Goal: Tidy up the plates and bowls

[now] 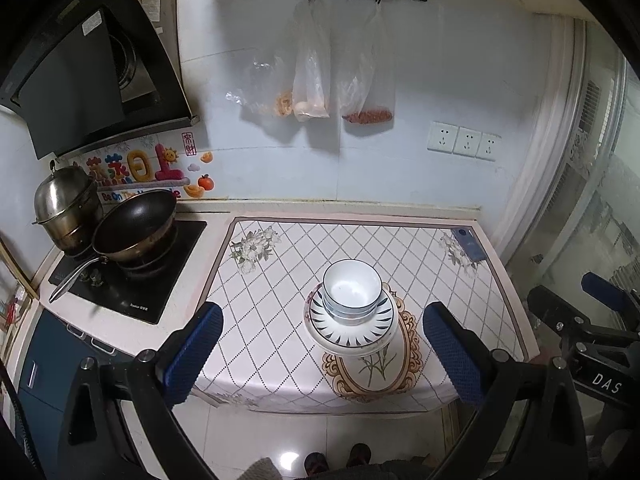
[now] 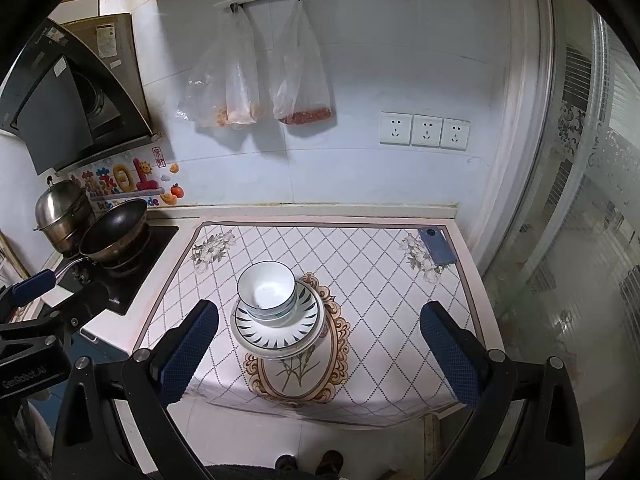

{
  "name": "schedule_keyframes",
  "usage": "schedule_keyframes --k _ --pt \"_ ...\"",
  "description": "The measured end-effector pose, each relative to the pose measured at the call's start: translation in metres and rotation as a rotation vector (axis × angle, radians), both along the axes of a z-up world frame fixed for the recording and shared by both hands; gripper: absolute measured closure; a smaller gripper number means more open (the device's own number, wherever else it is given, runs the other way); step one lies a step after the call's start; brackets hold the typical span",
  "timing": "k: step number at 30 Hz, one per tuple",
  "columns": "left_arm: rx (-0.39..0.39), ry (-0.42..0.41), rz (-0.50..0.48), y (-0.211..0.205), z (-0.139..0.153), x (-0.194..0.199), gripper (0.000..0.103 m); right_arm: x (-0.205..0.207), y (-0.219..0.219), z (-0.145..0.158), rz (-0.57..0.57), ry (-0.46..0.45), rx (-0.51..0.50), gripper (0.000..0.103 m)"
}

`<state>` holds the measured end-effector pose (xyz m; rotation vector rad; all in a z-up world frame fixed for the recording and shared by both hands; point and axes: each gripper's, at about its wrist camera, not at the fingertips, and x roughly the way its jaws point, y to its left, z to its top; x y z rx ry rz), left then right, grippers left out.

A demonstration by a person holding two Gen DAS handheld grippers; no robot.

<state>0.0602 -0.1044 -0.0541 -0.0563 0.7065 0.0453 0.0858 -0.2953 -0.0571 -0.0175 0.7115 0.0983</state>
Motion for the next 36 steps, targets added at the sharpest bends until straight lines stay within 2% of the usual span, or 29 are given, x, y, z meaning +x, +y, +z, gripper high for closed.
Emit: schedule_keyframes --k 36 --pt "-0.003 0.025 -0.019 0.0034 -0.0046 -0.0008 0.0 -0.0027 -0.0018 -0.0034 -0.019 0.002 0.012 0.0"
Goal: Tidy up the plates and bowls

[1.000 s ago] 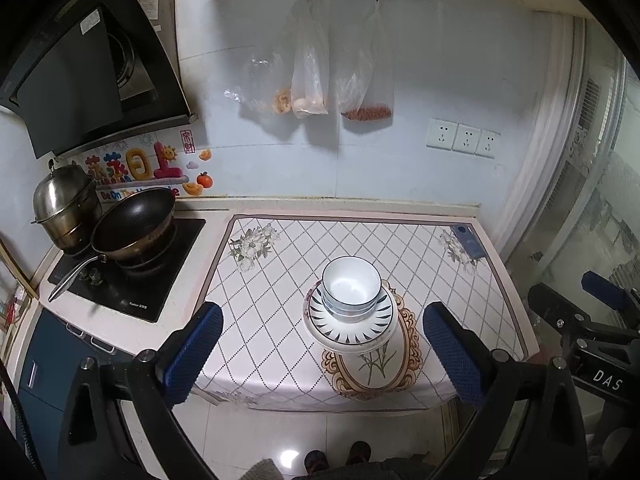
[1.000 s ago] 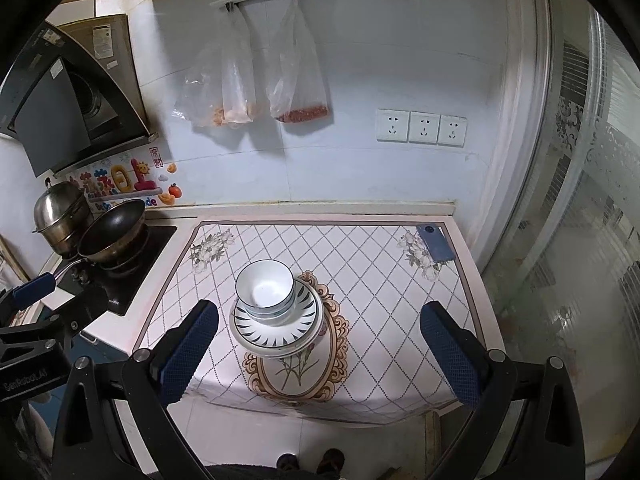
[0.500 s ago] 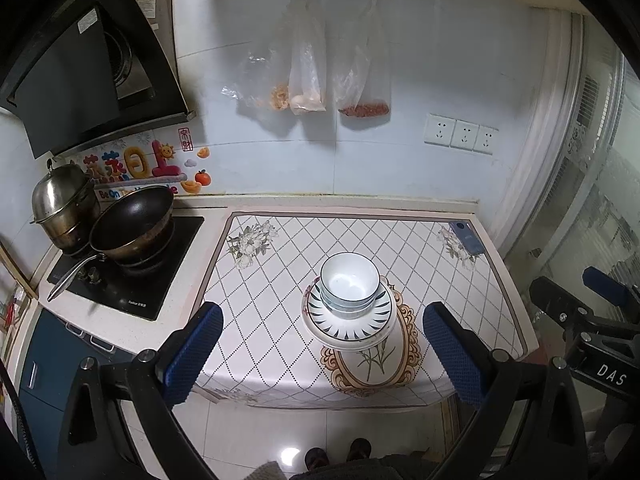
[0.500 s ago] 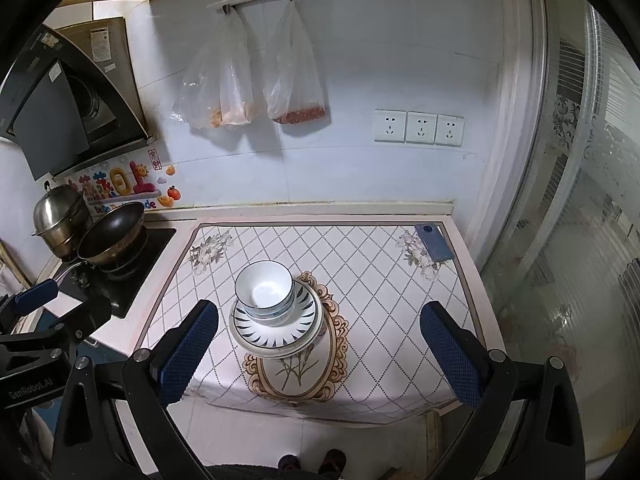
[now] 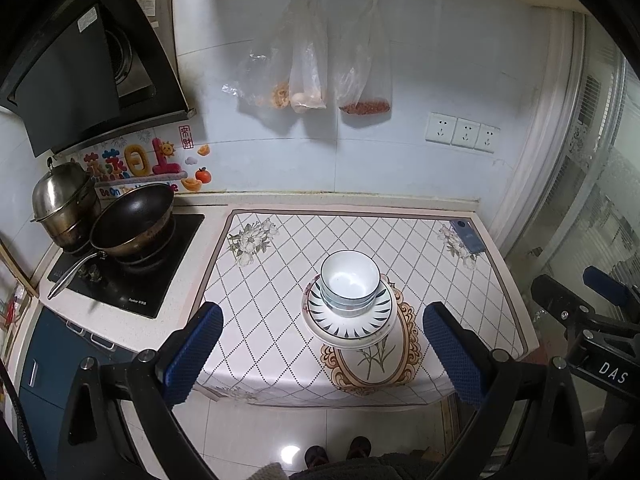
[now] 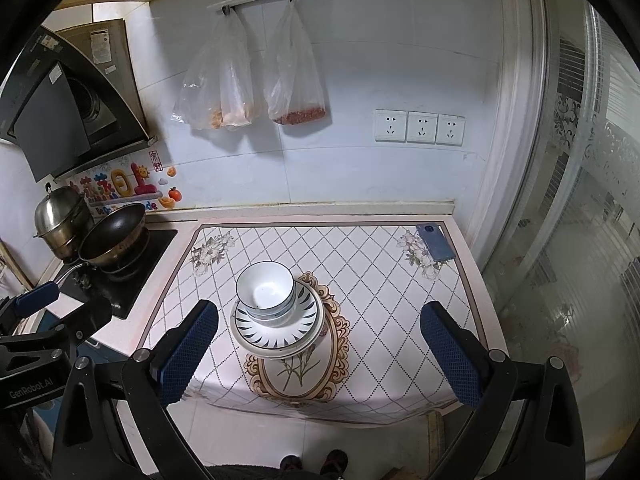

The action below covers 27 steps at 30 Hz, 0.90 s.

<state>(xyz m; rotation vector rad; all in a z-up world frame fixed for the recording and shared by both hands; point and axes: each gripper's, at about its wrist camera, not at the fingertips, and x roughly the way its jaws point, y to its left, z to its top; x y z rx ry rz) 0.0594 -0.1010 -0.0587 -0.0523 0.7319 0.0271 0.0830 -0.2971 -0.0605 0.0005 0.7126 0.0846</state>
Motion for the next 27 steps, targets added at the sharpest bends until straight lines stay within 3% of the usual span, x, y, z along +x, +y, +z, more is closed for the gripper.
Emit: schedule_keyframes --k 27 --pt "-0.01 0.028 0.0 -0.0008 -0.0071 0.0052 0.0 -0.0021 0.0079 -0.0024 -0.007 0.006 0.005 0.0"
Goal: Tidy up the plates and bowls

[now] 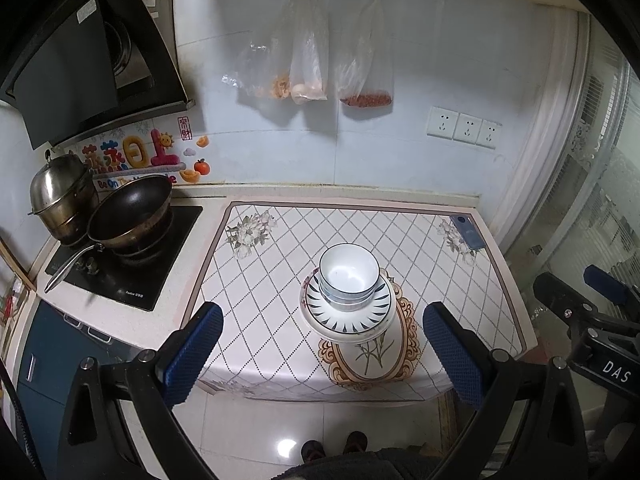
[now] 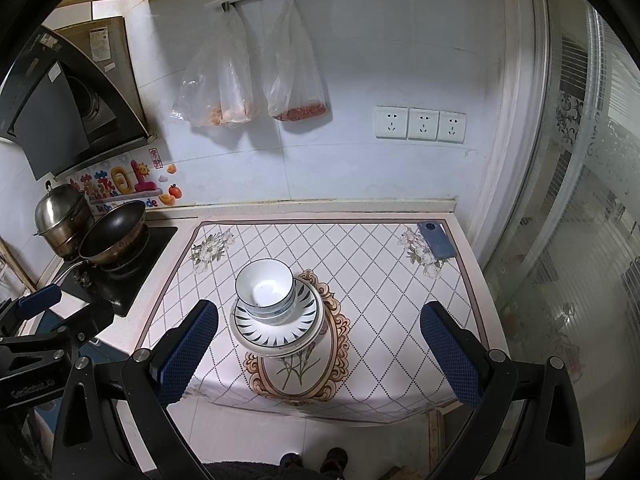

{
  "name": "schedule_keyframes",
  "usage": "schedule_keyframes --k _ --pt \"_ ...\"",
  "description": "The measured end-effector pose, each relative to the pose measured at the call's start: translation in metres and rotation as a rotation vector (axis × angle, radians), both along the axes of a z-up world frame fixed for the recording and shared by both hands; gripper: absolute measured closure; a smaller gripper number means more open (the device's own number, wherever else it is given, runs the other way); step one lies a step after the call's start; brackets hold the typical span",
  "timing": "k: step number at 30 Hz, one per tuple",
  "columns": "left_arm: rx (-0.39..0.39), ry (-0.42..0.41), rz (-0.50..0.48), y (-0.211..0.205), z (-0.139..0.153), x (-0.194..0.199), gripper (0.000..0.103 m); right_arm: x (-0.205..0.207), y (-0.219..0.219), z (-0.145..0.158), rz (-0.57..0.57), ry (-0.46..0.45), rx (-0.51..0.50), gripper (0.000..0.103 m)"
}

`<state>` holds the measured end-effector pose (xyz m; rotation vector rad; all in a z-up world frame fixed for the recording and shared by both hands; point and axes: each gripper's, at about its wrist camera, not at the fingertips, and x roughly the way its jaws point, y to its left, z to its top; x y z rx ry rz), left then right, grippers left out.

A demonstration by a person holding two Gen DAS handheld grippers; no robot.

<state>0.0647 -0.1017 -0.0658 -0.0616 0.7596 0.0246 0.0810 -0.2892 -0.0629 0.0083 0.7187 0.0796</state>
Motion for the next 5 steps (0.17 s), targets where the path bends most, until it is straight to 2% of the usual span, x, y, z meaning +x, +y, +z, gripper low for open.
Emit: schedule_keyframes --k 5 --pt "0.009 -0.008 0.005 -0.0014 0.0012 -0.0007 0.0 -0.0003 0.0025 -0.0022 0.002 0.007 -0.002 0.0"
